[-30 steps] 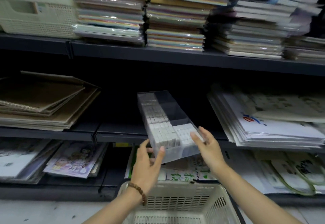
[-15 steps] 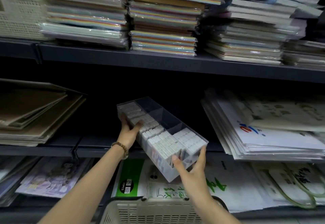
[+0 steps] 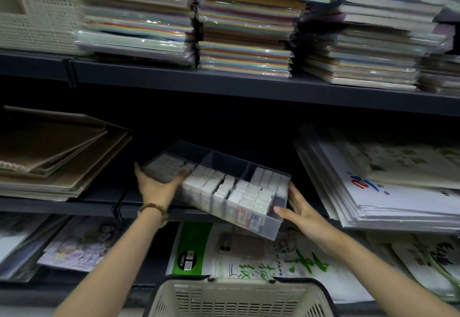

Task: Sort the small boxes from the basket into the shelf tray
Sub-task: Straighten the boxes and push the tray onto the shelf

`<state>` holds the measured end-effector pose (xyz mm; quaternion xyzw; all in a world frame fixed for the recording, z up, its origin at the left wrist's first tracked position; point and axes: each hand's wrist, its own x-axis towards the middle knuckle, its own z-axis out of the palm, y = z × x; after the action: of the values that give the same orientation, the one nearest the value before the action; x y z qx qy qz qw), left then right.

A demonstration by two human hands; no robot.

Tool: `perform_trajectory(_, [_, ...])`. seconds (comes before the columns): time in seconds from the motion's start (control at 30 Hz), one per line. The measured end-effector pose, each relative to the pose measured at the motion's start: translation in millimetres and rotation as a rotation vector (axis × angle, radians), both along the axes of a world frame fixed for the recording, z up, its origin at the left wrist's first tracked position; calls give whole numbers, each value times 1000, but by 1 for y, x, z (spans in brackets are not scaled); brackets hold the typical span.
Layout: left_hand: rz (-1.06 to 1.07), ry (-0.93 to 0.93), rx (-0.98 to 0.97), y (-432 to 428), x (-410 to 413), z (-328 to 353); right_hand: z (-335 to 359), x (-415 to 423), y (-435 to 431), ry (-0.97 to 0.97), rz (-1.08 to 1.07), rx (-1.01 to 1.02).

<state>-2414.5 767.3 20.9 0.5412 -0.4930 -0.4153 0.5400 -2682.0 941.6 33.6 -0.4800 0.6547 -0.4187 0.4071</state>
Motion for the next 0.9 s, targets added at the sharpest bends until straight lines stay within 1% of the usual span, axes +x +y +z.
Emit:
perform_trajectory(0.1, [-100,-46,43,-5,17,-1,5,-18,-3,-24,57,13])
perform_trajectory(0.23, [-66,-131,9,15,15,-2,8,-25,-4,-42,-14,37])
perform_trajectory(0.3, [-14,-181,9,34,13,0,14,-20,-1,76,-122,8])
perform_trajectory(0.37, [52,-238,24,54,11,1,24,-17,3,260,-268,-126])
perform_trajectory(0.43, [92,-250,62,73,8,-1,38,-14,4,396,-304,-217])
perform_trajectory(0.47, [104,-229,85,80,8,-2,44,-11,2,442,-286,-207])
perform_trajectory(0.53, [105,-174,105,90,10,-5,56,-5,-5,505,-224,-49])
perform_trajectory(0.6, [55,-139,89,94,14,-8,68,0,-14,554,-174,123])
perform_trajectory(0.73, [-11,-62,68,97,16,-7,91,2,-26,607,-158,330])
perform_trajectory(0.77, [-10,-58,63,97,16,-8,93,2,-28,607,-144,379])
perform_trajectory(0.83, [3,-67,58,96,16,-9,94,0,-27,537,-127,458])
perform_trajectory(0.9, [8,-76,58,95,16,-11,90,-2,-27,464,-112,482])
